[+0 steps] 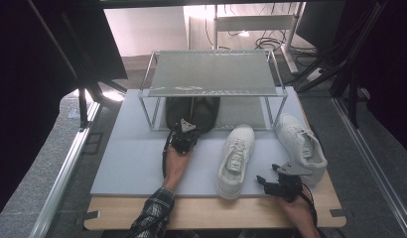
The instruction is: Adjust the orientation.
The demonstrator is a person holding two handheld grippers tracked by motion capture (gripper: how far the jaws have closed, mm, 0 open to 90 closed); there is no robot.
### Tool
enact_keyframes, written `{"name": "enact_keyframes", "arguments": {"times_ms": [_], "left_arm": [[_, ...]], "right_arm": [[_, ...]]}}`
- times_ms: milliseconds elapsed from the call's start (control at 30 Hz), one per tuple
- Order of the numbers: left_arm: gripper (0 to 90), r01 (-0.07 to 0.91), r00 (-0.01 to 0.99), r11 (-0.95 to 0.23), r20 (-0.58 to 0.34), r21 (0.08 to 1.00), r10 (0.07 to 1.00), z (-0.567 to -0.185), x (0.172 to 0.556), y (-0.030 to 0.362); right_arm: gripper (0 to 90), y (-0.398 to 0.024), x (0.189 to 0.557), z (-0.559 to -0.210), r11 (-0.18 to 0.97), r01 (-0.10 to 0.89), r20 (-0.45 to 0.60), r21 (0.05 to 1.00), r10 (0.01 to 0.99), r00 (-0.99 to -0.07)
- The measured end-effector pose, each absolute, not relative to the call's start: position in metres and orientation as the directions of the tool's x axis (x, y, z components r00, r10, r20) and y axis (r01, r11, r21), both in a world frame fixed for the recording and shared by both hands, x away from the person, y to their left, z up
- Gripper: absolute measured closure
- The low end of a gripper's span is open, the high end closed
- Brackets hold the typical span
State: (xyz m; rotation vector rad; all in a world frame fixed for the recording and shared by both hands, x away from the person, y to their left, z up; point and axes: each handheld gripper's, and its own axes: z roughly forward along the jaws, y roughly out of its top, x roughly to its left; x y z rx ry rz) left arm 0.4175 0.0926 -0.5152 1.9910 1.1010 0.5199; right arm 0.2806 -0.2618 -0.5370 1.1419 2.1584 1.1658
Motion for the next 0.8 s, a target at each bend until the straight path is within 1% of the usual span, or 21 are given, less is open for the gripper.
{"name": "enact_keyframes", "arguments": {"times_ms": [467,567,700,800], "left_arm": [[89.5,0.535,0.515,-0.301,-0.023,0.789,0.857,-0.516,0.43,0.092],[89.5,0.538,0.51,-0.284,-0.038,0.794,0.859,-0.517,0.43,0.092],[88.8,0.534,0.514,-0.295,-0.028,0.792,0.857,-0.516,0.429,0.092],[87.4,0.531,0.523,-0.288,-0.041,0.797,0.851,-0.515,0.426,0.094]], "right_arm": [[23.5,-0.262,0.281,-0.537,0.307,0.46,0.01,0.833,0.824,-0.567],[23.5,-0.262,0.281,-0.537,0.306,0.46,0.01,0.833,0.824,-0.567],[23.5,-0.262,0.281,-0.537,0.306,0.46,0.011,0.833,0.823,-0.567],[23.5,-0.262,0.281,-0.537,0.306,0.46,0.011,0.833,0.823,-0.567]]}}
